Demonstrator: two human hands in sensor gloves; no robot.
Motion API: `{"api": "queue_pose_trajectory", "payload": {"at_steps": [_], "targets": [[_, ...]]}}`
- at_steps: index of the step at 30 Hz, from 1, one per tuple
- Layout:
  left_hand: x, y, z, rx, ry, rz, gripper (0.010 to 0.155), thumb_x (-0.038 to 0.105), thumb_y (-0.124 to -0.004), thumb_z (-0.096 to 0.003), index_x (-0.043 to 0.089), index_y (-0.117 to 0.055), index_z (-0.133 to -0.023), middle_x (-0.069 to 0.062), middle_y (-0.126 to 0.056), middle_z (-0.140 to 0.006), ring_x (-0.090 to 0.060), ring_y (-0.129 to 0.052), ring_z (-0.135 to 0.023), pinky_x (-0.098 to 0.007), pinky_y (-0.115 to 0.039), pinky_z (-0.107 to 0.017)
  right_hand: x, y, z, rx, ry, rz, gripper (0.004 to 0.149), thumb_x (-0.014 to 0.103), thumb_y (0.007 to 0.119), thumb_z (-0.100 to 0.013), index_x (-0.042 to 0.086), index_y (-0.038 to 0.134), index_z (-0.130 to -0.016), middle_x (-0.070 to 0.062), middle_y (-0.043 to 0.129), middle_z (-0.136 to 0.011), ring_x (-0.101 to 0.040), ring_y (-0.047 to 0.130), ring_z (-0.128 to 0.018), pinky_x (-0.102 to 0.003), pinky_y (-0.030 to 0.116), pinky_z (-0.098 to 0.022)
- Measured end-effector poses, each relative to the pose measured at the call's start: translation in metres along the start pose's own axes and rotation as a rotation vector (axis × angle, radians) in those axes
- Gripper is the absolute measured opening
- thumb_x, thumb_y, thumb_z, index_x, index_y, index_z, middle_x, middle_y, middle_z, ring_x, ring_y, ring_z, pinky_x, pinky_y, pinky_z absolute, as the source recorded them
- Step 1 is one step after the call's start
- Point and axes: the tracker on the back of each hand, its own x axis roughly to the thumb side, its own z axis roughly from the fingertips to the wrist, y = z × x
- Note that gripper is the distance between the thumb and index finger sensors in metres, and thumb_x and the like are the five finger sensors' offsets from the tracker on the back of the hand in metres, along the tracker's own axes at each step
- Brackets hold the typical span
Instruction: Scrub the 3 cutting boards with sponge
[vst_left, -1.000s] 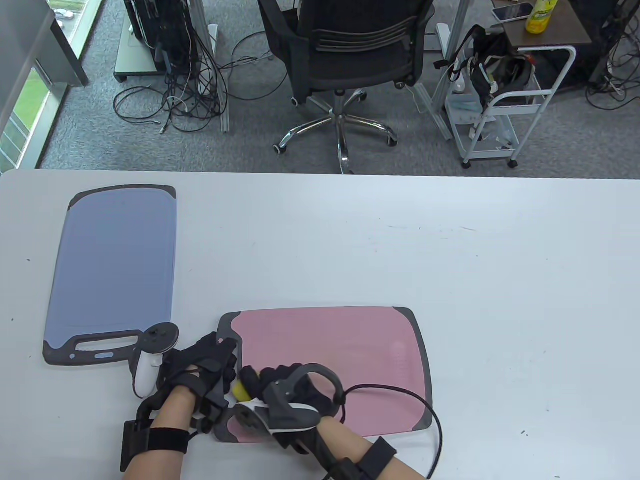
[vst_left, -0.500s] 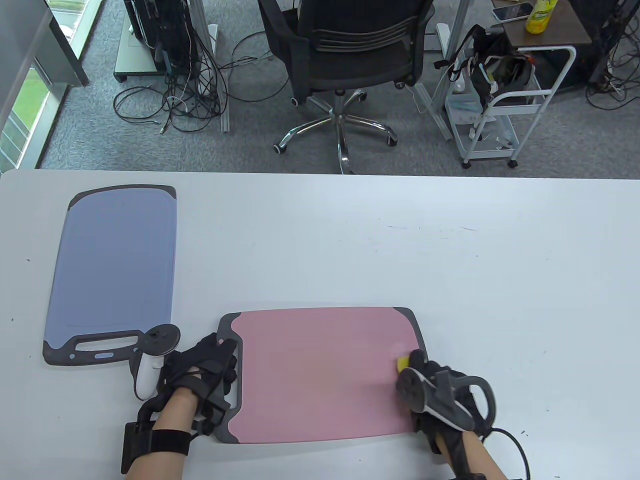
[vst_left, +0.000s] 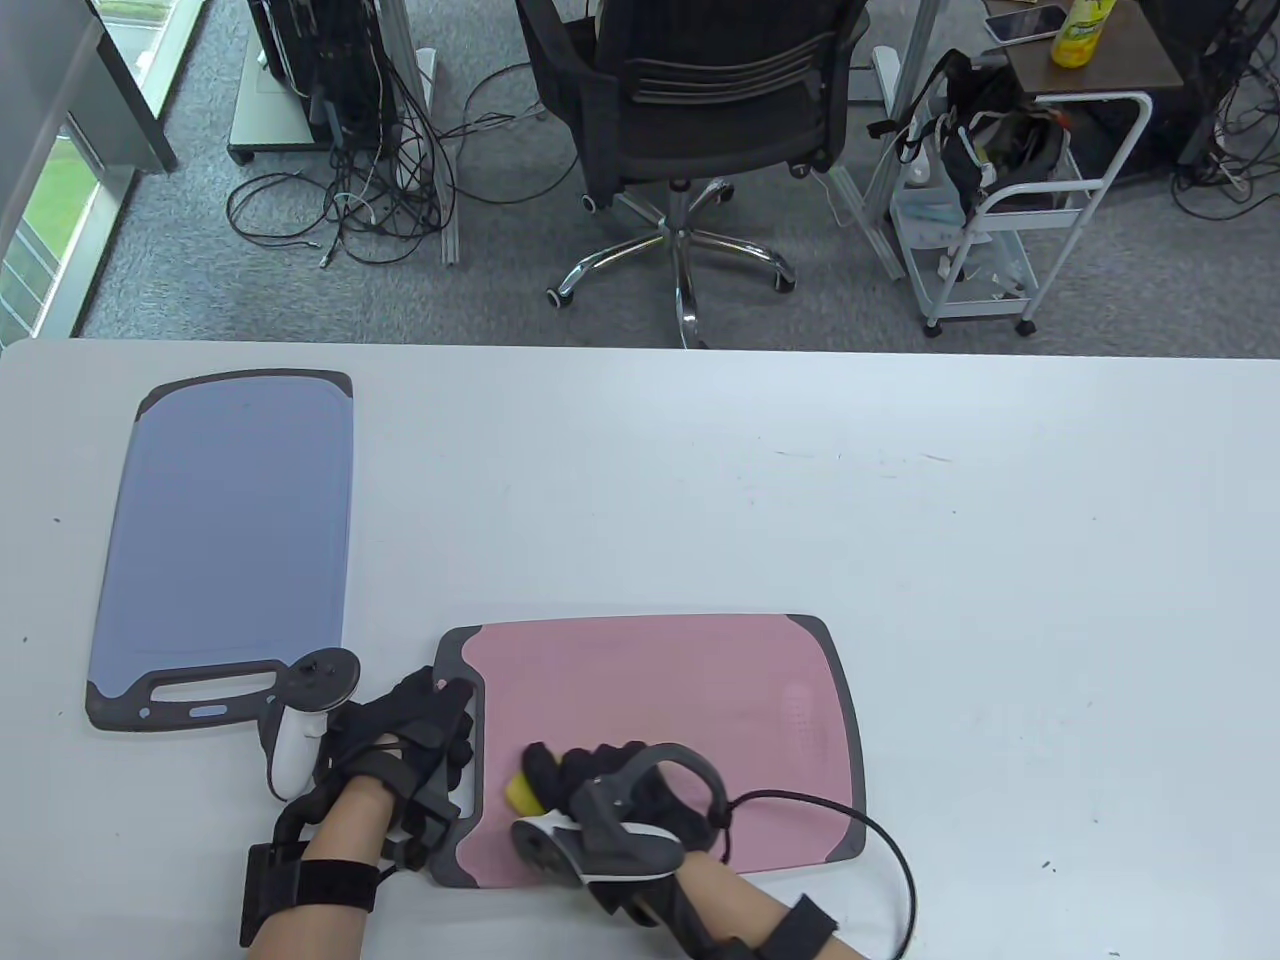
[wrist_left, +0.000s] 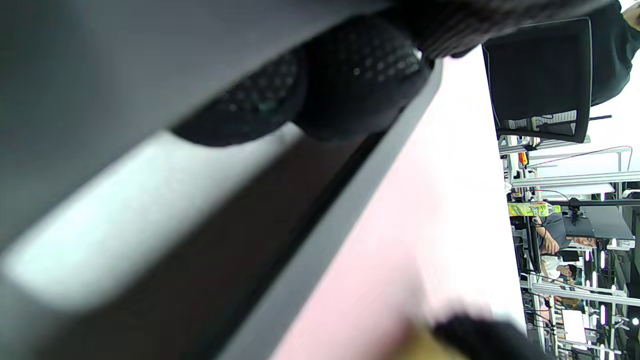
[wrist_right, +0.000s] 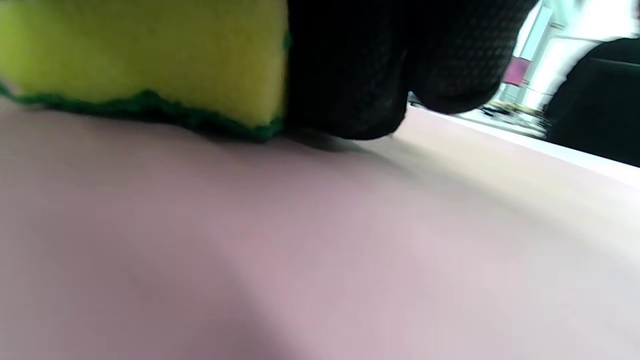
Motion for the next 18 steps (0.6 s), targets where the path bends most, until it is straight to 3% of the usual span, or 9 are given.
{"api": "queue_pose_trajectory", "payload": {"at_steps": [5, 7, 9, 12, 13, 14, 16, 18], "targets": [[0.001, 0.000, 0.000, -0.004, 0.001, -0.002, 0.057, 0.053, -0.073, -0.0564, 0.015, -0.068, -0.098, 0.005, -0.093, -0.068, -0.002, -0.108, -0.035, -0.027, -0.100, -0.027, -0.126, 0.037, 0.083, 0.081, 0.384, -0.090, 0.072, 0.057, 0.070, -0.045, 0.016, 0.060, -0.102, -0.009, 0.085, -0.070, -0.022, 0.092, -0.051, -0.046, 0.078, -0.047], [0.001, 0.000, 0.000, -0.005, 0.002, -0.004, 0.057, 0.054, -0.073, -0.0566, 0.015, -0.068, -0.098, 0.005, -0.093, -0.068, -0.002, -0.108, -0.035, -0.026, -0.101, -0.026, -0.160, 0.048, 0.111, 0.092, 0.503, -0.136, 0.072, 0.058, 0.071, -0.045, 0.016, 0.061, -0.102, -0.009, 0.085, -0.070, -0.022, 0.091, -0.051, -0.047, 0.078, -0.047], [0.001, 0.000, 0.000, -0.004, 0.001, -0.006, 0.057, 0.054, -0.073, -0.0567, 0.015, -0.068, -0.098, 0.005, -0.093, -0.068, -0.002, -0.108, -0.035, -0.026, -0.100, -0.027, -0.173, 0.053, 0.122, 0.097, 0.553, -0.153, 0.071, 0.057, 0.071, -0.045, 0.016, 0.061, -0.103, -0.011, 0.086, -0.071, -0.023, 0.092, -0.051, -0.047, 0.077, -0.047], [0.000, 0.000, 0.000, -0.002, 0.000, -0.010, 0.057, 0.054, -0.072, -0.0572, 0.015, -0.067, -0.099, 0.005, -0.092, -0.069, -0.001, -0.107, -0.036, -0.026, -0.100, -0.027, -0.153, 0.046, 0.105, 0.077, 0.482, -0.102, 0.072, 0.054, 0.072, -0.046, 0.010, 0.062, -0.101, -0.013, 0.086, -0.070, -0.025, 0.091, -0.052, -0.049, 0.076, -0.048], [0.000, 0.000, 0.000, -0.003, 0.000, -0.010, 0.057, 0.054, -0.072, -0.0571, 0.015, -0.067, -0.099, 0.005, -0.092, -0.069, -0.001, -0.107, -0.036, -0.026, -0.100, -0.027, -0.137, 0.040, 0.091, 0.065, 0.420, -0.031, 0.072, 0.055, 0.071, -0.045, 0.012, 0.063, -0.101, -0.011, 0.086, -0.070, -0.024, 0.091, -0.053, -0.048, 0.077, -0.049], [0.000, 0.000, 0.000, -0.004, -0.001, -0.009, 0.057, 0.054, -0.072, -0.0571, 0.015, -0.067, -0.099, 0.005, -0.092, -0.069, -0.001, -0.107, -0.036, -0.026, -0.100, -0.027, -0.118, 0.035, 0.075, 0.066, 0.302, -0.045, 0.072, 0.057, 0.069, -0.047, 0.012, 0.061, -0.102, -0.010, 0.085, -0.071, -0.023, 0.091, -0.053, -0.047, 0.077, -0.049], [0.000, 0.000, -0.001, -0.004, -0.001, -0.010, 0.057, 0.053, -0.071, -0.0573, 0.015, -0.067, -0.099, 0.005, -0.092, -0.069, -0.001, -0.107, -0.036, -0.026, -0.100, -0.027, -0.081, 0.024, 0.052, 0.013, 0.228, -0.055, 0.072, 0.056, 0.070, -0.046, 0.011, 0.062, -0.101, -0.011, 0.086, -0.069, -0.023, 0.091, -0.052, -0.047, 0.077, -0.049], [0.000, 0.000, 0.000, -0.003, 0.000, -0.008, 0.057, 0.053, -0.072, -0.0570, 0.014, -0.067, -0.098, 0.005, -0.092, -0.068, -0.002, -0.107, -0.035, -0.026, -0.100, -0.027, -0.029, 0.010, 0.019, -0.010, 0.067, -0.038, 0.073, 0.057, 0.070, -0.046, 0.010, 0.063, -0.101, -0.010, 0.086, -0.068, -0.022, 0.091, -0.051, -0.047, 0.077, -0.048]]}}
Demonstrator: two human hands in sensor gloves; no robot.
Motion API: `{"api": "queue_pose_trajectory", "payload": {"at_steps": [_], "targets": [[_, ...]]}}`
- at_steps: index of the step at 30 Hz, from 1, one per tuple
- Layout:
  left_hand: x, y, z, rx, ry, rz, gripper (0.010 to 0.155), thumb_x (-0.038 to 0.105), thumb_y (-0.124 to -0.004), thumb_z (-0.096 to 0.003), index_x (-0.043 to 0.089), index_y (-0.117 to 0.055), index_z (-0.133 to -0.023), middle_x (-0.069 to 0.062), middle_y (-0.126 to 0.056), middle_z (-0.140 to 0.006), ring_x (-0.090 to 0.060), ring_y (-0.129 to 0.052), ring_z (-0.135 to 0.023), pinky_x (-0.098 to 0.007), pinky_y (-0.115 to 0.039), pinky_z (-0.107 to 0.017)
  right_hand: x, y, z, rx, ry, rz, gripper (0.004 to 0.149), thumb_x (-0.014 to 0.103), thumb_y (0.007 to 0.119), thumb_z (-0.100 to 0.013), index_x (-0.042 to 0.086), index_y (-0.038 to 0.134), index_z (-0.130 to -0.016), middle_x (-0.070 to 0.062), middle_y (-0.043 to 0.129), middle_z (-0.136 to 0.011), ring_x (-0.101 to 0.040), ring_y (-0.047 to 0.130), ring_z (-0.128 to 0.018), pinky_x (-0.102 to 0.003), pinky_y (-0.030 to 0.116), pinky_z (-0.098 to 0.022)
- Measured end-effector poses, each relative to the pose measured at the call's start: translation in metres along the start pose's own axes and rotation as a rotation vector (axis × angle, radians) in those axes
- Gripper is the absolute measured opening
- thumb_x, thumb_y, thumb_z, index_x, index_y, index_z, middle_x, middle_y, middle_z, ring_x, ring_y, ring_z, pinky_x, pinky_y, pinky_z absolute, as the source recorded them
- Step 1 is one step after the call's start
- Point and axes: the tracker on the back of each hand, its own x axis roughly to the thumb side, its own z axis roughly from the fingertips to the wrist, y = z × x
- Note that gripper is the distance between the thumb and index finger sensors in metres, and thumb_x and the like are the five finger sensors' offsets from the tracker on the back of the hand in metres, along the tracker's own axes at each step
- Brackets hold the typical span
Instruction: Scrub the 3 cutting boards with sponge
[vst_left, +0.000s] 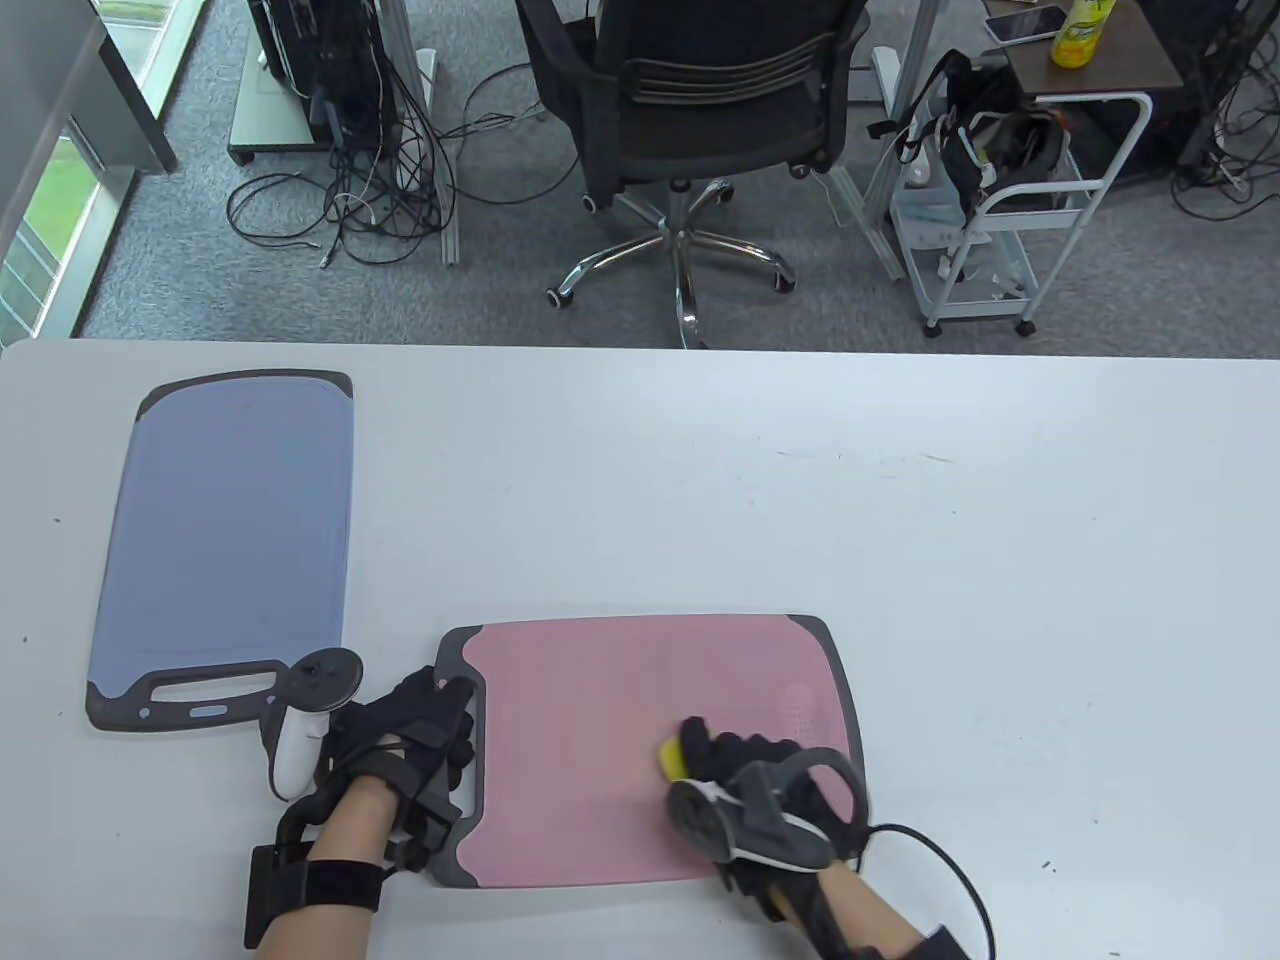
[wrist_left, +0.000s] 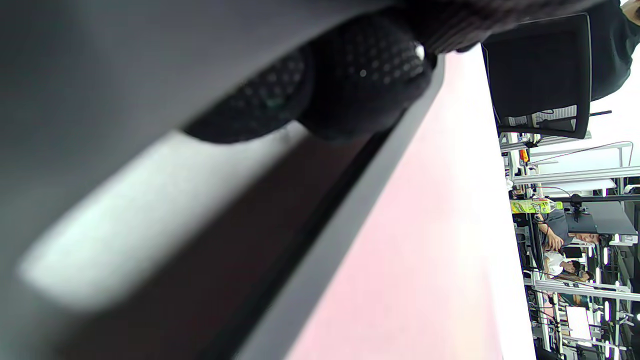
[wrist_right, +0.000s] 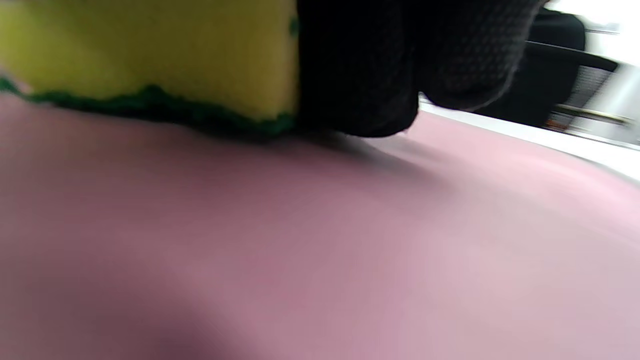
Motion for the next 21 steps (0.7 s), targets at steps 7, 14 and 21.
{"api": "queue_pose_trajectory", "payload": {"at_steps": [7, 14, 21], "targets": [[0.000, 0.000, 0.000, 0.004, -0.003, -0.004, 0.057, 0.053, -0.072, -0.0571, 0.014, -0.068, -0.098, 0.004, -0.093, -0.068, -0.002, -0.107, -0.034, -0.027, -0.100, -0.026, 0.118, -0.023, -0.045, -0.060, -0.290, 0.042, 0.073, 0.058, 0.069, -0.045, 0.012, 0.062, -0.100, -0.008, 0.085, -0.067, -0.021, 0.091, -0.050, -0.046, 0.078, -0.048], [0.000, 0.000, 0.000, 0.001, 0.002, 0.001, 0.057, 0.053, -0.073, -0.0569, 0.015, -0.068, -0.098, 0.005, -0.093, -0.068, -0.002, -0.108, -0.034, -0.027, -0.100, -0.026, 0.011, -0.002, -0.003, -0.012, -0.038, 0.024, 0.072, 0.059, 0.068, -0.044, 0.017, 0.060, -0.102, -0.007, 0.084, -0.070, -0.020, 0.091, -0.051, -0.045, 0.078, -0.048], [0.000, 0.000, 0.000, 0.001, 0.001, 0.001, 0.057, 0.054, -0.073, -0.0570, 0.015, -0.067, -0.098, 0.005, -0.092, -0.068, -0.002, -0.107, -0.035, -0.026, -0.100, -0.027, -0.125, 0.030, 0.080, 0.079, 0.398, -0.074, 0.072, 0.057, 0.070, -0.045, 0.015, 0.062, -0.102, -0.009, 0.085, -0.069, -0.022, 0.091, -0.051, -0.046, 0.078, -0.047]]}}
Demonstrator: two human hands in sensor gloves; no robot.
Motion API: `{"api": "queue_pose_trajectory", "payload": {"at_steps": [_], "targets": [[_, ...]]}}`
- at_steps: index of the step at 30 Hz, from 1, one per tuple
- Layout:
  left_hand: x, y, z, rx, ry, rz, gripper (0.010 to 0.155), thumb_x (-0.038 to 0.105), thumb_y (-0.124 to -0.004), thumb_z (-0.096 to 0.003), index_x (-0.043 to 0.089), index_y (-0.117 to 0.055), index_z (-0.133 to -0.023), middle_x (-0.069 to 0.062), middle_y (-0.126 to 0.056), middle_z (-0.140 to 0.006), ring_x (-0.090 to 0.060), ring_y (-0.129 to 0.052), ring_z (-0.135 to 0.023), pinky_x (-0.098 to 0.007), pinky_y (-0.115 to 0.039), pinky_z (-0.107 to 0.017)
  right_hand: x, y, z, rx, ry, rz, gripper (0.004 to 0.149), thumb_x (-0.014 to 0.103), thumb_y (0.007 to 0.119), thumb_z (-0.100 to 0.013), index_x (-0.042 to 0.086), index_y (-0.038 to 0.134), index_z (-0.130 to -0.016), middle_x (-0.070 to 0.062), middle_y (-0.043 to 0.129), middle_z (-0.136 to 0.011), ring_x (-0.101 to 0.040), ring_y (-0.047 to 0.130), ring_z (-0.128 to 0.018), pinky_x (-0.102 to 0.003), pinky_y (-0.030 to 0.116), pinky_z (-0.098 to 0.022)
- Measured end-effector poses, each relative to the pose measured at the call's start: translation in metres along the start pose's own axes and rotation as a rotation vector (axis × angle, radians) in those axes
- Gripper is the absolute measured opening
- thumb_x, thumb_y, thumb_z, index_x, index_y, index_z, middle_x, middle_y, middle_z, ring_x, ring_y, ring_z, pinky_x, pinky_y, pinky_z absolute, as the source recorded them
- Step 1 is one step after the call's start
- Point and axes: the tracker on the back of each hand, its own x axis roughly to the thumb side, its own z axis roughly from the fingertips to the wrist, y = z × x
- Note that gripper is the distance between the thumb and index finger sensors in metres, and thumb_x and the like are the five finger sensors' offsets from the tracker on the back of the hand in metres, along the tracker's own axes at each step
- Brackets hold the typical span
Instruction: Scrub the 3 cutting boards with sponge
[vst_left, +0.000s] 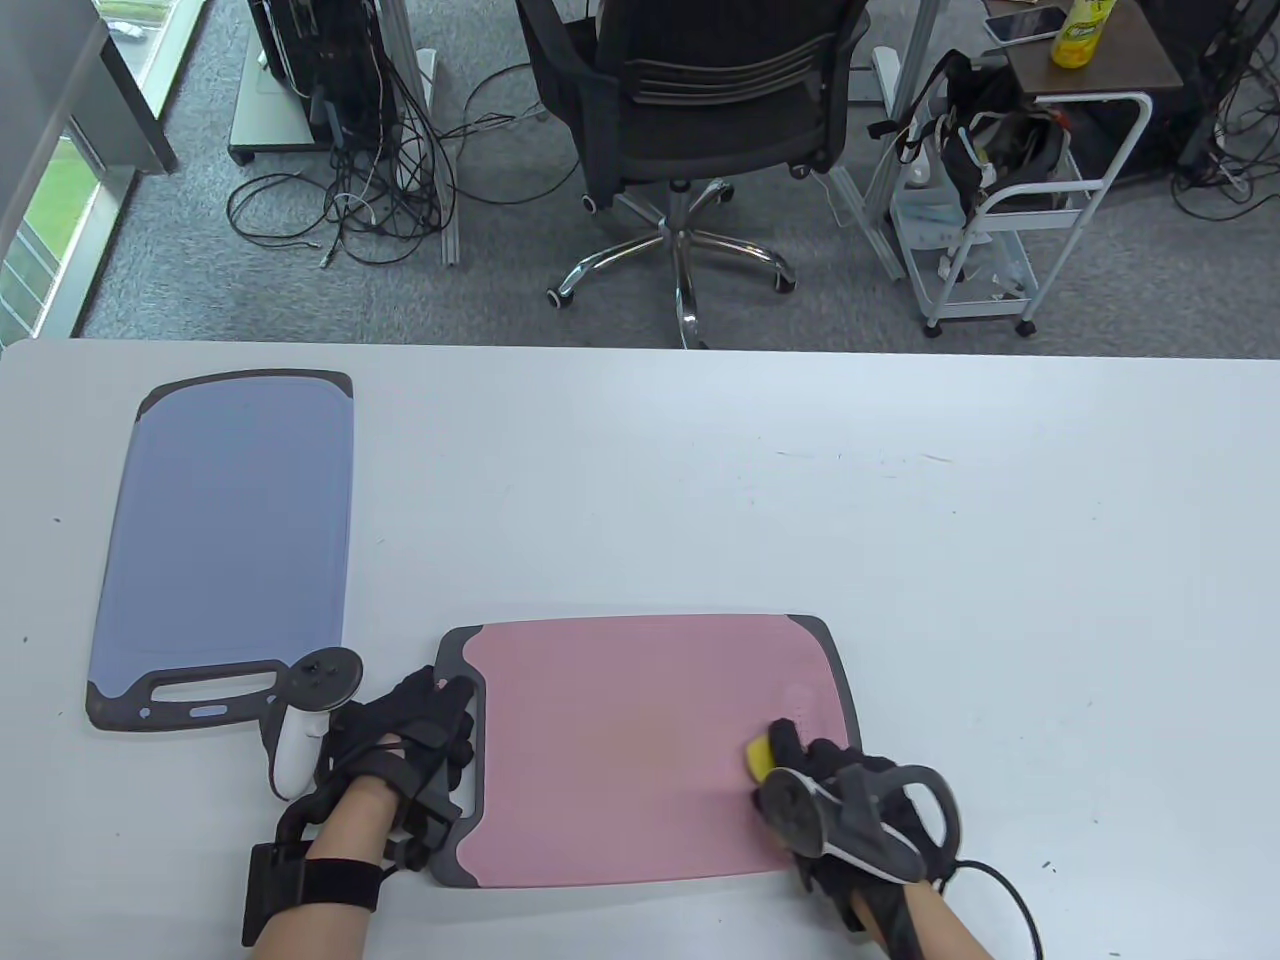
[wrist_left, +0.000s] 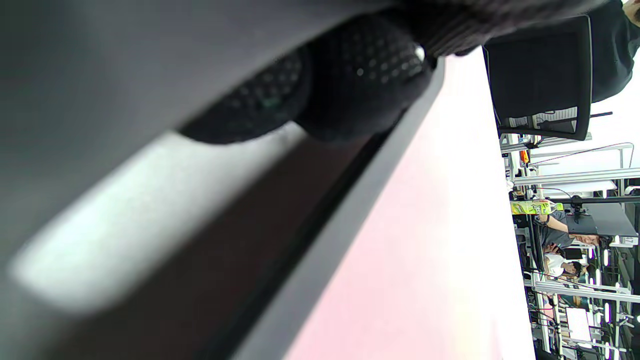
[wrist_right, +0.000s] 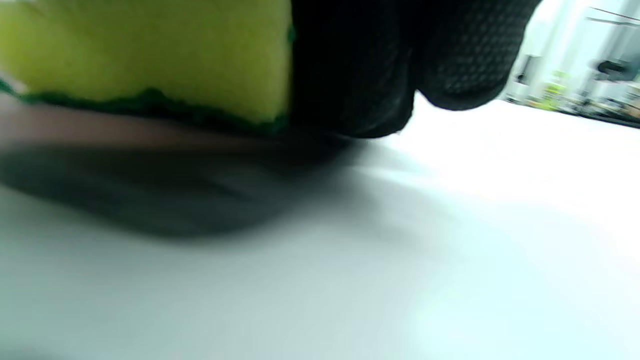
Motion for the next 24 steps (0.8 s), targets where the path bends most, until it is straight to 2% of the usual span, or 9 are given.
{"api": "queue_pose_trajectory", "payload": {"at_steps": [2, 4, 6, 9, 13, 15, 17, 19, 24], "targets": [[0.000, 0.000, 0.000, 0.000, 0.001, 0.000, 0.057, 0.054, -0.073, -0.0570, 0.015, -0.068, -0.098, 0.005, -0.093, -0.068, -0.002, -0.107, -0.035, -0.026, -0.100, -0.026, -0.006, 0.000, 0.000, -0.004, 0.016, -0.033, 0.072, 0.057, 0.072, -0.045, 0.014, 0.062, -0.102, -0.010, 0.085, -0.069, -0.022, 0.091, -0.050, -0.047, 0.078, -0.047], [0.000, 0.000, 0.000, -0.002, 0.003, 0.002, 0.057, 0.054, -0.073, -0.0571, 0.015, -0.068, -0.098, 0.005, -0.093, -0.068, -0.001, -0.107, -0.035, -0.026, -0.100, -0.026, 0.020, -0.005, -0.007, 0.003, -0.033, 0.035, 0.072, 0.055, 0.072, -0.045, 0.010, 0.064, -0.101, -0.011, 0.086, -0.068, -0.024, 0.092, -0.050, -0.048, 0.078, -0.047], [0.000, 0.000, 0.000, -0.001, 0.004, 0.002, 0.057, 0.054, -0.073, -0.0571, 0.015, -0.068, -0.098, 0.005, -0.093, -0.068, -0.001, -0.108, -0.034, -0.026, -0.100, -0.026, 0.061, -0.012, -0.014, -0.011, -0.165, 0.057, 0.072, 0.056, 0.069, -0.046, 0.010, 0.061, -0.101, -0.010, 0.085, -0.069, -0.022, 0.091, -0.051, -0.047, 0.078, -0.048], [0.000, 0.000, 0.000, 0.001, 0.003, -0.001, 0.057, 0.054, -0.073, -0.0569, 0.015, -0.068, -0.098, 0.005, -0.093, -0.068, -0.001, -0.108, -0.034, -0.026, -0.100, -0.026, 0.145, -0.023, -0.022, -0.043, -0.394, 0.026, 0.073, 0.056, 0.070, -0.045, 0.009, 0.062, -0.101, -0.010, 0.085, -0.067, -0.022, 0.091, -0.050, -0.047, 0.078, -0.047], [-0.001, 0.001, -0.001, -0.011, 0.011, 0.020, 0.057, 0.054, -0.074, -0.0565, 0.016, -0.068, -0.098, 0.005, -0.093, -0.068, -0.002, -0.108, -0.035, -0.026, -0.100, -0.027, 0.249, -0.036, -0.015, -0.116, -0.660, 0.092, 0.073, 0.058, 0.068, -0.045, 0.012, 0.061, -0.101, -0.008, 0.085, -0.067, -0.021, 0.091, -0.050, -0.046, 0.078, -0.048], [-0.002, 0.002, -0.001, -0.018, 0.014, 0.031, 0.056, 0.054, -0.074, -0.0563, 0.016, -0.068, -0.098, 0.005, -0.093, -0.068, -0.002, -0.108, -0.035, -0.027, -0.101, -0.027, 0.272, -0.037, -0.010, -0.130, -0.703, 0.109, 0.072, 0.058, 0.068, -0.045, 0.013, 0.061, -0.101, -0.008, 0.085, -0.067, -0.021, 0.091, -0.051, -0.046, 0.078, -0.048], [-0.002, 0.002, -0.001, -0.018, 0.016, 0.034, 0.056, 0.054, -0.074, -0.0564, 0.016, -0.069, -0.098, 0.005, -0.094, -0.068, -0.002, -0.109, -0.035, -0.027, -0.101, -0.027, 0.271, -0.037, -0.009, -0.132, -0.694, 0.156, 0.072, 0.059, 0.067, -0.044, 0.015, 0.059, -0.101, -0.006, 0.084, -0.068, -0.019, 0.091, -0.051, -0.044, 0.078, -0.049], [-0.001, 0.002, -0.001, -0.018, 0.015, 0.036, 0.056, 0.054, -0.075, -0.0566, 0.015, -0.069, -0.098, 0.005, -0.094, -0.068, -0.003, -0.109, -0.035, -0.028, -0.101, -0.027, 0.245, -0.035, -0.013, -0.135, -0.647, 0.111, 0.072, 0.059, 0.068, -0.044, 0.018, 0.059, -0.102, -0.006, 0.084, -0.070, -0.020, 0.091, -0.052, -0.045, 0.078, -0.048], [0.001, 0.001, -0.002, 0.004, 0.007, 0.011, 0.057, 0.054, -0.074, -0.0570, 0.014, -0.070, -0.097, 0.005, -0.094, -0.068, -0.002, -0.108, -0.034, -0.027, -0.101, -0.026, 0.120, -0.018, -0.015, -0.077, -0.336, 0.091, 0.072, 0.059, 0.068, -0.044, 0.018, 0.059, -0.102, -0.007, 0.084, -0.070, -0.020, 0.091, -0.052, -0.045, 0.078, -0.048]]}}
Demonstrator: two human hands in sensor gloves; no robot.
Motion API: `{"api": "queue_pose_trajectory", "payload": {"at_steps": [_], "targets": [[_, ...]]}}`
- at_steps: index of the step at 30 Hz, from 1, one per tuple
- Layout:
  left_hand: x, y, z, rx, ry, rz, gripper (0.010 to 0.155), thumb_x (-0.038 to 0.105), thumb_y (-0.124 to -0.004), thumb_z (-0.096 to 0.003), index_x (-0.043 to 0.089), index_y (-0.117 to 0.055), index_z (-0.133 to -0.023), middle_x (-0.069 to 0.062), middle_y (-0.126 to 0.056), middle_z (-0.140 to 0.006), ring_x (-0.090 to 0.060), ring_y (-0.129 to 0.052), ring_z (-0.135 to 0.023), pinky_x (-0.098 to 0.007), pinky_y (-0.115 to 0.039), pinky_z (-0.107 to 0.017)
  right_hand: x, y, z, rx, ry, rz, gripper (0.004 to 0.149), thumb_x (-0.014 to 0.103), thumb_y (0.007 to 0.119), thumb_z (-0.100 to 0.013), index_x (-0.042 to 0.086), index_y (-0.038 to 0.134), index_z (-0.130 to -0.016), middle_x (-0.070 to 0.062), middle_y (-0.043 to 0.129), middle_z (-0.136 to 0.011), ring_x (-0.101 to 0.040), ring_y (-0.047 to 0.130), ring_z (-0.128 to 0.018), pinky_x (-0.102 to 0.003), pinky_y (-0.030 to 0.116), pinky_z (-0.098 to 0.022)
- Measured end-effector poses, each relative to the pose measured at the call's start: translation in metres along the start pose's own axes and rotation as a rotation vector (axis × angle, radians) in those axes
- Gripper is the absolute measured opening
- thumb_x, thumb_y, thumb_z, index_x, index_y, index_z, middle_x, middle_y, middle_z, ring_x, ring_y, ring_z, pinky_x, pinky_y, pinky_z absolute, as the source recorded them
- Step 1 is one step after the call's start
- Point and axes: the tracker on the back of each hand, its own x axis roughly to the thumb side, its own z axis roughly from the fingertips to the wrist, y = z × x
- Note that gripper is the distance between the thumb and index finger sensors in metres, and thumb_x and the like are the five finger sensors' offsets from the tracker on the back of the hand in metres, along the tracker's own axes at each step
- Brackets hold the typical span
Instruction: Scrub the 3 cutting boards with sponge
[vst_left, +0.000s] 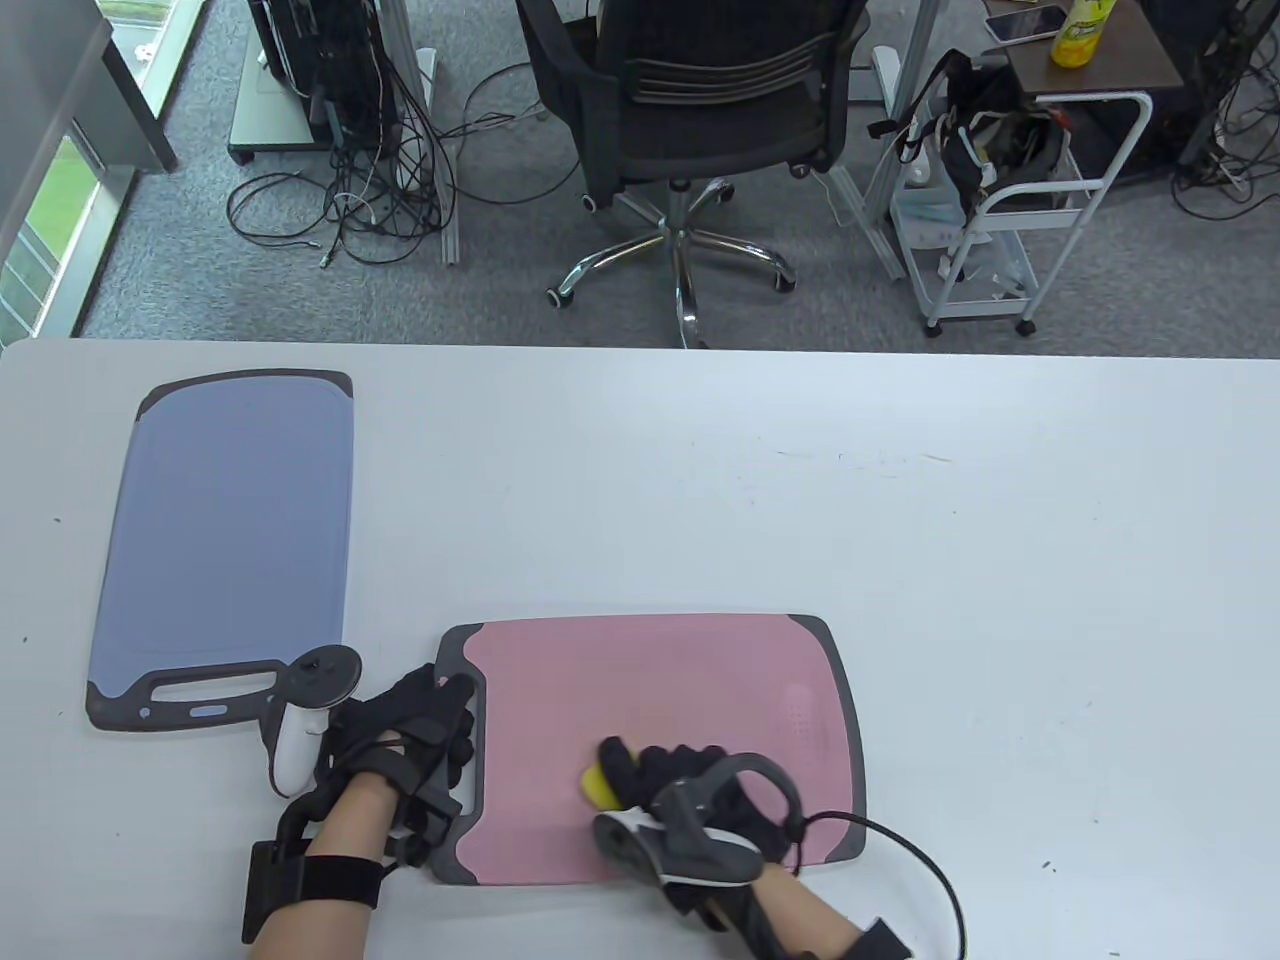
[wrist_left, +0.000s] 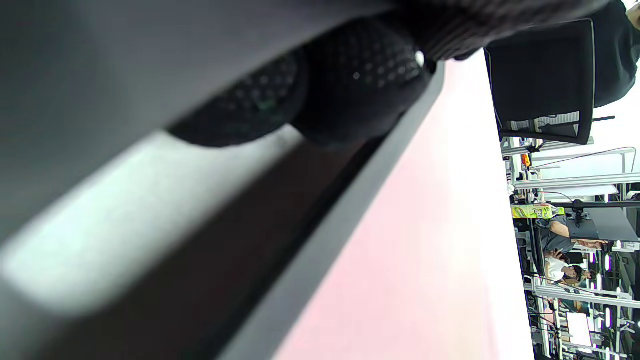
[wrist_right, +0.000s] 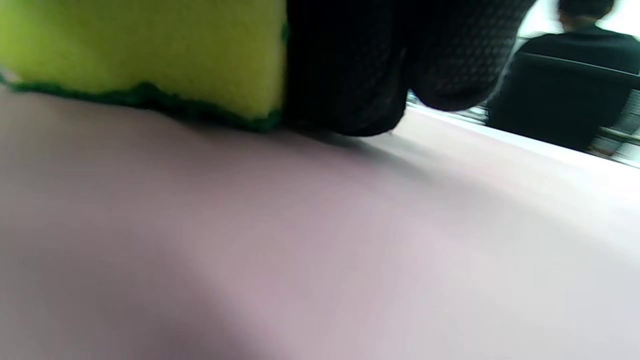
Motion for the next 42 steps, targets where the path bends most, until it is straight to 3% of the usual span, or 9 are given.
{"api": "queue_pose_trajectory", "payload": {"at_steps": [4, 7, 10, 17, 20, 31, 34, 37, 42], "targets": [[0.002, 0.000, -0.002, -0.008, -0.003, -0.003, 0.057, 0.054, -0.074, -0.0576, 0.013, -0.069, -0.097, 0.005, -0.093, -0.068, -0.002, -0.108, -0.035, -0.027, -0.100, -0.027, -0.096, 0.023, 0.047, 0.075, 0.311, -0.079, 0.071, 0.057, 0.070, -0.045, 0.015, 0.062, -0.102, -0.009, 0.085, -0.069, -0.022, 0.091, -0.051, -0.047, 0.077, -0.048], [0.004, 0.001, -0.006, -0.019, -0.001, -0.001, 0.057, 0.055, -0.073, -0.0583, 0.014, -0.068, -0.098, 0.007, -0.092, -0.070, 0.000, -0.107, -0.036, -0.025, -0.101, -0.028, -0.114, 0.026, 0.057, 0.084, 0.363, -0.115, 0.072, 0.056, 0.071, -0.045, 0.013, 0.061, -0.102, -0.011, 0.085, -0.069, -0.023, 0.091, -0.051, -0.047, 0.077, -0.047], [0.006, 0.000, -0.006, -0.001, 0.028, -0.023, 0.056, 0.056, -0.072, -0.0584, 0.016, -0.068, -0.097, 0.010, -0.091, -0.069, 0.002, -0.106, -0.036, -0.024, -0.101, -0.029, -0.073, 0.016, 0.030, 0.069, 0.214, -0.042, 0.072, 0.056, 0.070, -0.046, 0.010, 0.062, -0.101, -0.011, 0.085, -0.068, -0.022, 0.091, -0.050, -0.047, 0.077, -0.047], [0.003, 0.001, -0.004, 0.004, 0.005, 0.006, 0.057, 0.056, -0.072, -0.0590, 0.015, -0.067, -0.099, 0.009, -0.091, -0.070, 0.002, -0.106, -0.036, -0.024, -0.101, -0.029, 0.115, -0.024, -0.045, -0.071, -0.312, 0.000, 0.073, 0.059, 0.069, -0.045, 0.013, 0.061, -0.101, -0.007, 0.084, -0.068, -0.020, 0.091, -0.050, -0.045, 0.078, -0.048], [0.001, 0.002, -0.003, 0.020, 0.004, 0.015, 0.057, 0.056, -0.072, -0.0588, 0.016, -0.067, -0.099, 0.010, -0.091, -0.070, 0.002, -0.106, -0.036, -0.023, -0.101, -0.029, 0.135, -0.028, -0.052, -0.078, -0.334, 0.049, 0.073, 0.059, 0.068, -0.044, 0.014, 0.060, -0.101, -0.006, 0.085, -0.067, -0.019, 0.091, -0.050, -0.045, 0.078, -0.048], [0.001, 0.001, -0.003, -0.011, 0.025, 0.060, 0.057, 0.055, -0.071, -0.0592, 0.016, -0.066, -0.099, 0.009, -0.091, -0.070, 0.001, -0.105, -0.036, -0.025, -0.100, -0.030, -0.099, 0.024, 0.046, 0.079, 0.287, -0.076, 0.072, 0.058, 0.070, -0.045, 0.016, 0.061, -0.102, -0.009, 0.085, -0.069, -0.022, 0.091, -0.050, -0.047, 0.078, -0.047], [0.002, 0.001, -0.004, -0.016, 0.030, 0.061, 0.056, 0.055, -0.071, -0.0591, 0.016, -0.067, -0.099, 0.008, -0.091, -0.070, 0.001, -0.105, -0.036, -0.025, -0.100, -0.030, -0.124, 0.030, 0.058, 0.108, 0.372, -0.151, 0.072, 0.057, 0.071, -0.046, 0.014, 0.060, -0.103, -0.010, 0.085, -0.070, -0.023, 0.091, -0.050, -0.047, 0.077, -0.047], [0.002, 0.001, -0.003, -0.017, 0.025, 0.064, 0.056, 0.055, -0.071, -0.0592, 0.016, -0.067, -0.099, 0.008, -0.091, -0.070, 0.001, -0.105, -0.036, -0.025, -0.100, -0.030, -0.091, 0.020, 0.039, 0.074, 0.277, -0.025, 0.073, 0.058, 0.070, -0.045, 0.011, 0.063, -0.101, -0.009, 0.086, -0.067, -0.020, 0.092, -0.048, -0.045, 0.079, -0.046], [0.001, 0.002, -0.003, -0.014, 0.027, 0.064, 0.056, 0.055, -0.071, -0.0595, 0.016, -0.067, -0.099, 0.009, -0.091, -0.069, 0.002, -0.105, -0.036, -0.024, -0.100, -0.030, 0.055, -0.012, -0.021, -0.027, -0.147, -0.054, 0.075, 0.059, 0.070, -0.045, 0.010, 0.062, -0.100, -0.008, 0.086, -0.064, -0.019, 0.092, -0.046, -0.044, 0.079, -0.045]]}}
